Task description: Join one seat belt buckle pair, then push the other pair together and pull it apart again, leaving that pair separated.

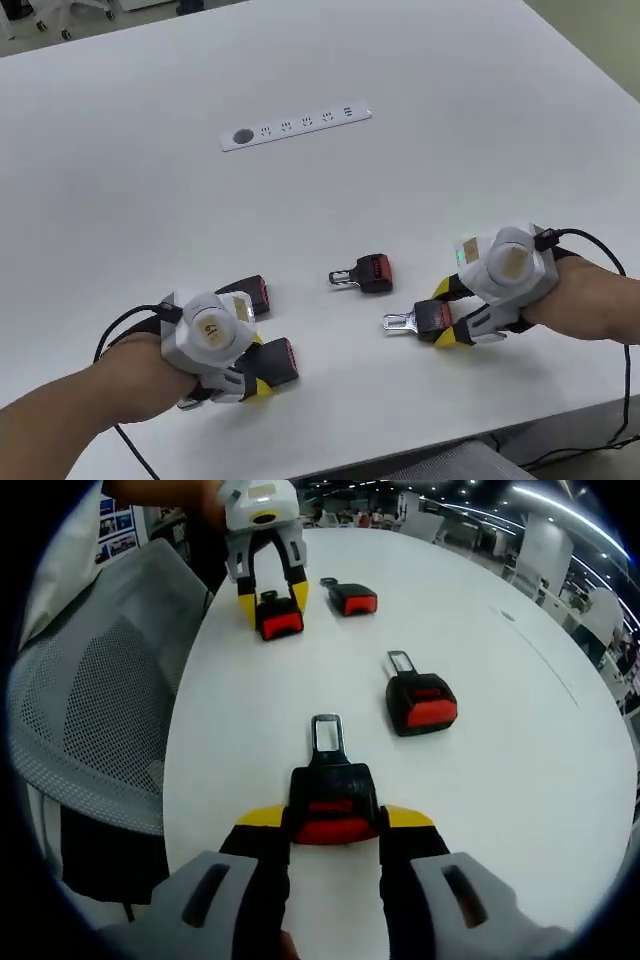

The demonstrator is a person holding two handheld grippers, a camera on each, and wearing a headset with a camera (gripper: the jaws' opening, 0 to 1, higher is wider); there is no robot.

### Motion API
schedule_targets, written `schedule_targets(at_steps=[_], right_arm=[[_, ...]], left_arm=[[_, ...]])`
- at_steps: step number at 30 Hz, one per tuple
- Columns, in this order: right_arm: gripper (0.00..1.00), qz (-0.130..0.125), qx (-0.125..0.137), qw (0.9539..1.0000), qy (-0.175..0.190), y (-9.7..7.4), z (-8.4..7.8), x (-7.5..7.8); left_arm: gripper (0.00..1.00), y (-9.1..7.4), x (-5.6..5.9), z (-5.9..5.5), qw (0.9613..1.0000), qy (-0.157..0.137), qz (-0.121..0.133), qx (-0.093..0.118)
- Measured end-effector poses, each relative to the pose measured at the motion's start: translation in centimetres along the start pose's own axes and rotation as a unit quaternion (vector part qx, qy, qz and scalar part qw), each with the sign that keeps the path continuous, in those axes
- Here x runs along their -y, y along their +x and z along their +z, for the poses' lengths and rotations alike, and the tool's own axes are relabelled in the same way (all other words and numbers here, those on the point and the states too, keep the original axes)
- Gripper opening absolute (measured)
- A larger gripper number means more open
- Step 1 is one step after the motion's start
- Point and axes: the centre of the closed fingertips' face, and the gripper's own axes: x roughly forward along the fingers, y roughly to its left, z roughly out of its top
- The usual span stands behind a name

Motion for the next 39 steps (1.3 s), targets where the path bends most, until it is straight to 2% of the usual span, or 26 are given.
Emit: schedule_targets(at_steps=[5,11,16,23,29,39], right_arm=[[0.34,0.002,-0.005,1.0,0.0,0.0,0.0,0.0],[0.34,-0.002,-0.014,0.9999,-0.001,-0.1,0.2,-0.1],[0.34,0.004,-0.01,0.9999,-0.009,0.3,1.1,-1.3],[0.34,0.006,0.003,0.9999,-0.012,1.4,2.7,-2.3],[0.34,0.01,0.028,0.9996,-0.006,2.6,4.6,-3.0],[0.34,0.018,0.049,0.9985,-0.017,4.8,7.6,-4.2]], left_arm=[[0.34,0.0,0.3,0.2,0.9999,0.007,0.0,-0.015],[0.34,-0.1,0.0,-0.1,0.9998,0.008,0.001,-0.017],[0.34,0.0,-0.2,-0.3,0.9998,0.007,0.001,-0.017],[0.34,0.1,-0.4,-0.5,0.9997,0.01,-0.001,-0.02],[0.34,0.4,-0.8,-0.8,0.9997,0.014,-0.004,-0.019],[0.34,0.2,-0.4,-0.4,0.9996,0.022,-0.007,-0.018]])
